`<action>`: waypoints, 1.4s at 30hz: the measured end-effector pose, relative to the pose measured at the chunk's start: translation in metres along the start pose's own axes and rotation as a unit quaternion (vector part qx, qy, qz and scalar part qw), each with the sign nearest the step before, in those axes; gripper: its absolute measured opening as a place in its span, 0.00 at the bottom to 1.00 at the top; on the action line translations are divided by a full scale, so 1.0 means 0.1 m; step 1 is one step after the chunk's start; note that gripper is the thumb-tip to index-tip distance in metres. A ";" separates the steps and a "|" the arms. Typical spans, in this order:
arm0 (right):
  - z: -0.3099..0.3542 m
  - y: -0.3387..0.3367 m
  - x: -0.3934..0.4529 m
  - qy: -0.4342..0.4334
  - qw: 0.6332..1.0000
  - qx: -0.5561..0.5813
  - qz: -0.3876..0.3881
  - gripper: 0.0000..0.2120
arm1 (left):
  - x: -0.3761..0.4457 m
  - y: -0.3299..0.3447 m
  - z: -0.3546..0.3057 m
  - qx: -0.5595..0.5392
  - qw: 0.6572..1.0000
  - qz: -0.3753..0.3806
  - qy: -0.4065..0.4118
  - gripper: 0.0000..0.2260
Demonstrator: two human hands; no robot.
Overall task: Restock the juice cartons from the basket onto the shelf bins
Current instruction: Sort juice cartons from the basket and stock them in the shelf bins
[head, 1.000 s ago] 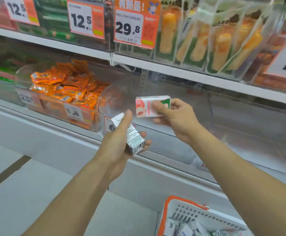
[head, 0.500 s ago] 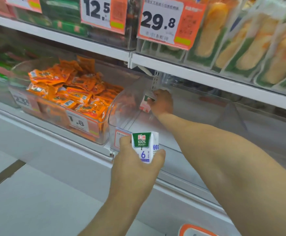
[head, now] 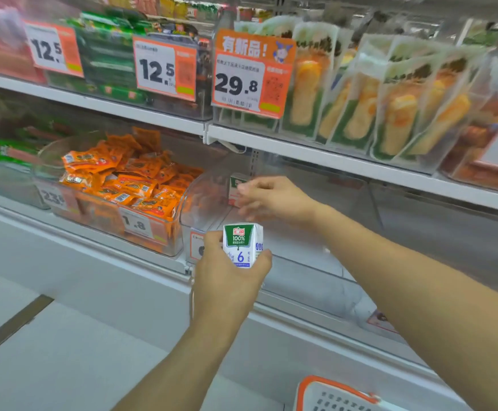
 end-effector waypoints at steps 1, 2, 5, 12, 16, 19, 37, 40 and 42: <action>0.09 0.00 -0.31 -0.001 0.999 0.012 0.045 0.16 | -0.06 0.01 -0.05 -0.003 1.000 0.008 0.006 0.17; 0.14 -0.04 -0.60 -0.003 0.997 0.005 0.075 0.17 | -0.13 0.04 -0.11 -0.007 1.000 0.019 0.015 0.17; 0.18 -0.24 -1.35 -0.005 0.992 -0.076 0.097 0.17 | -0.38 0.19 -0.34 0.009 0.997 0.057 0.053 0.19; -0.02 -0.86 -2.42 0.019 0.996 -0.065 -0.052 0.17 | -1.11 0.78 -0.85 0.062 0.964 0.193 0.171 0.22; -0.17 -1.33 -2.94 0.018 0.991 -0.033 -0.132 0.22 | -1.44 1.20 -1.08 0.072 0.940 0.241 0.230 0.22; -0.34 -1.77 -3.32 0.008 0.979 -0.009 -0.201 0.27 | -1.70 1.63 -1.21 0.050 0.906 0.309 0.283 0.24; -1.47 -4.54 -4.51 -0.053 0.832 -0.181 -0.521 0.17 | -2.23 3.51 -1.13 0.199 0.790 0.245 0.526 0.19; -1.78 -4.80 -3.95 -0.012 0.843 -0.241 -0.481 0.17 | -2.18 3.61 -1.10 0.182 0.796 0.235 0.527 0.14; -2.02 -4.95 -3.56 0.003 0.855 -0.249 -0.455 0.17 | -2.13 3.65 -1.09 0.170 0.805 0.221 0.523 0.11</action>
Point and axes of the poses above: each hand's wrist, its own x-axis towards the middle knuckle, its own y-axis out of the palm, z = x × y, the point moved 8 cm from there along x, towards the middle knuckle, and after that the axes turned 1 degree about x, right-handed, at the moved point
